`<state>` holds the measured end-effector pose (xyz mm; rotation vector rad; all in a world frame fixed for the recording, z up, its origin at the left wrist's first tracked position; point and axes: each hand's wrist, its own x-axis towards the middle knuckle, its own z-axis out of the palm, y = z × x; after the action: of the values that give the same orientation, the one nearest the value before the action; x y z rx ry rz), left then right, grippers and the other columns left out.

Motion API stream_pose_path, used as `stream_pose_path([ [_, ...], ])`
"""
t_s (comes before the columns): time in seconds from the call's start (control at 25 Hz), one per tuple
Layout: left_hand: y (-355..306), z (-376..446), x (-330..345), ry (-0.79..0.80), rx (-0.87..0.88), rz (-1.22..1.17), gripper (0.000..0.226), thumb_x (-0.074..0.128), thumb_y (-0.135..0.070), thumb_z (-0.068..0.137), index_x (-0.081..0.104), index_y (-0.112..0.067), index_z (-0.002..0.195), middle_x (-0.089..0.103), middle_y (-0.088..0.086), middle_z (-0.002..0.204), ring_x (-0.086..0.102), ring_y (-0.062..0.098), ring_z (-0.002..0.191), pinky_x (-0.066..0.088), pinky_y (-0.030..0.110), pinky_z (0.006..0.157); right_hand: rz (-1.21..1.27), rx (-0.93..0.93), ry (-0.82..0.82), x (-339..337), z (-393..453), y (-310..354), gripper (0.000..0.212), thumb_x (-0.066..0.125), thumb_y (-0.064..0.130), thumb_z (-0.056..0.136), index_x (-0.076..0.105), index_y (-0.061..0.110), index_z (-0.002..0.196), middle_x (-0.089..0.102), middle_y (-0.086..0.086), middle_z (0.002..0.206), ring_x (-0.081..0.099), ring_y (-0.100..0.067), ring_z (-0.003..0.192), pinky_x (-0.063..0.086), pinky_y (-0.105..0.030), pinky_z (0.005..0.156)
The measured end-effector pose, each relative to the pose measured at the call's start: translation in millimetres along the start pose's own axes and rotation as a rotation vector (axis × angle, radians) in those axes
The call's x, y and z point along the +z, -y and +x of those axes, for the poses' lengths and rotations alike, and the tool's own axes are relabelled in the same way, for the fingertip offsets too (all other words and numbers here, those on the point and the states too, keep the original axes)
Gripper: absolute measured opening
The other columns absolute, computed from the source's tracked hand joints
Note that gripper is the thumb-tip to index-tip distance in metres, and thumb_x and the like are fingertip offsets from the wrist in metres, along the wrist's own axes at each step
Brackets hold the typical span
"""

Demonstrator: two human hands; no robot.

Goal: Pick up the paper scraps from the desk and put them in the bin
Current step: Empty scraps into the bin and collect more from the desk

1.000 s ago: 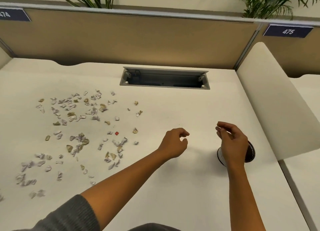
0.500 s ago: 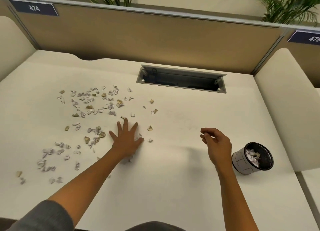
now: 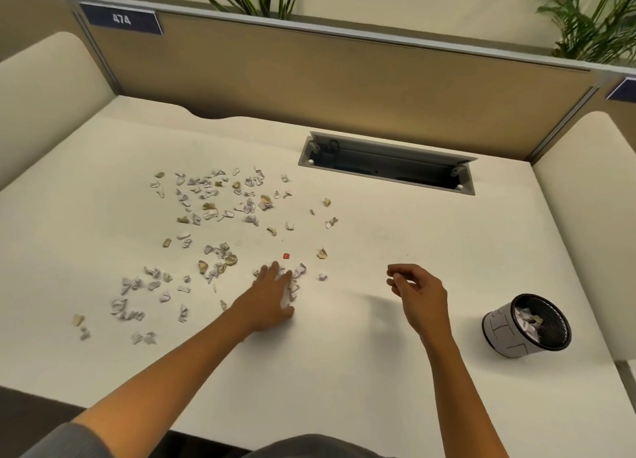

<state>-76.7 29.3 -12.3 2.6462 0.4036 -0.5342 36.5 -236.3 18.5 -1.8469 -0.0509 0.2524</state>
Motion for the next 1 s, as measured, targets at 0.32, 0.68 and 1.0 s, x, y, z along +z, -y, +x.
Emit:
stream_pose_path([
  [0.32,17,0,18,-0.278,0.072,0.048,0.025,0.044,-0.004,0.093,0.066,-0.013,0.099,0.064,0.004,0.101,0.062,0.024,0.098,0.041,0.027,0.073,-0.045,0.01,0.108,34,-11,-3,0.023,0.056,0.006,0.094,0.074,0.021,0.095,0.075,0.008,0.093,0.073,-0.009,0.083,0.059,-0.034,0.085],
  [0.68,16,-1,-8,-0.323,-0.109,-0.454,0.01,0.07,-0.004,0.078,0.078,-0.01,0.078,0.075,0.003,0.072,0.069,0.013,0.065,0.054,0.022,0.06,-0.331,-0.111,0.274,98,4,1,0.023,0.058,0.011,0.094,0.068,0.023,0.11,0.067,0.011,0.114,0.064,-0.007,0.102,0.045,-0.01,0.081],
  [1.0,28,-9,-37,-0.423,-0.328,-0.934,0.014,0.081,-0.008,0.071,0.078,-0.021,0.073,0.075,-0.005,0.072,0.072,0.008,0.069,0.051,0.017,0.065,-0.624,-0.189,0.451,139,39,-3,0.039,0.044,0.024,0.103,0.048,0.009,0.14,0.04,-0.011,0.139,0.042,-0.029,0.127,0.033,-0.031,0.108],
])
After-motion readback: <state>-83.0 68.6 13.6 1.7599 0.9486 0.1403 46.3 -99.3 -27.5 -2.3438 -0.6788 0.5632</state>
